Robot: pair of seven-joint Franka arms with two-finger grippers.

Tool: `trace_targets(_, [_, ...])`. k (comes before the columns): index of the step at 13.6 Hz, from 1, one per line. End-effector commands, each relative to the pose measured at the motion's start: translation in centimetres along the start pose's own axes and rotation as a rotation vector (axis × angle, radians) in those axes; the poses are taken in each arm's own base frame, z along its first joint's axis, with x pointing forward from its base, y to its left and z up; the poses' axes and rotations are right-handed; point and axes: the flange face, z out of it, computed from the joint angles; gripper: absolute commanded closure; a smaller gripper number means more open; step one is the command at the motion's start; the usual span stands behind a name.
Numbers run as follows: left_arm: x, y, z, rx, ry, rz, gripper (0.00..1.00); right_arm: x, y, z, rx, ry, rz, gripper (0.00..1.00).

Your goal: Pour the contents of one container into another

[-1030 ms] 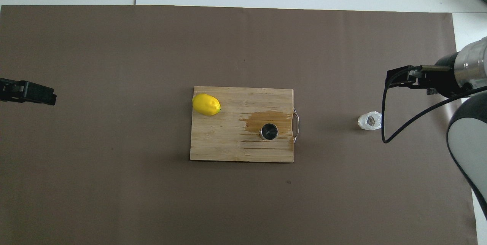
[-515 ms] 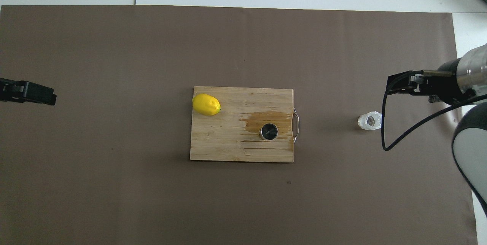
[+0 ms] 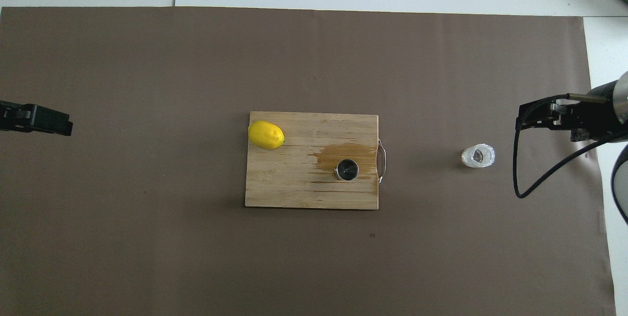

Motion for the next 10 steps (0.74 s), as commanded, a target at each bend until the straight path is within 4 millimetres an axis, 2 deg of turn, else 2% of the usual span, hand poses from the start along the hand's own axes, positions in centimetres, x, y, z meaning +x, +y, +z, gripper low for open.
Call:
trace_targets(1, [-0.88,-0.18,-0.12,0.003,0.007,-0.002,0.00,-0.44,0.28,0.04,-0.022,-0.012,-0.024,0.00])
trace_targets(10, [-0.88,-0.18,-0.12,0.003,0.007,-0.002,0.00,-1.12,0.46,0.33,-0.031,-0.053,-0.055,0.00])
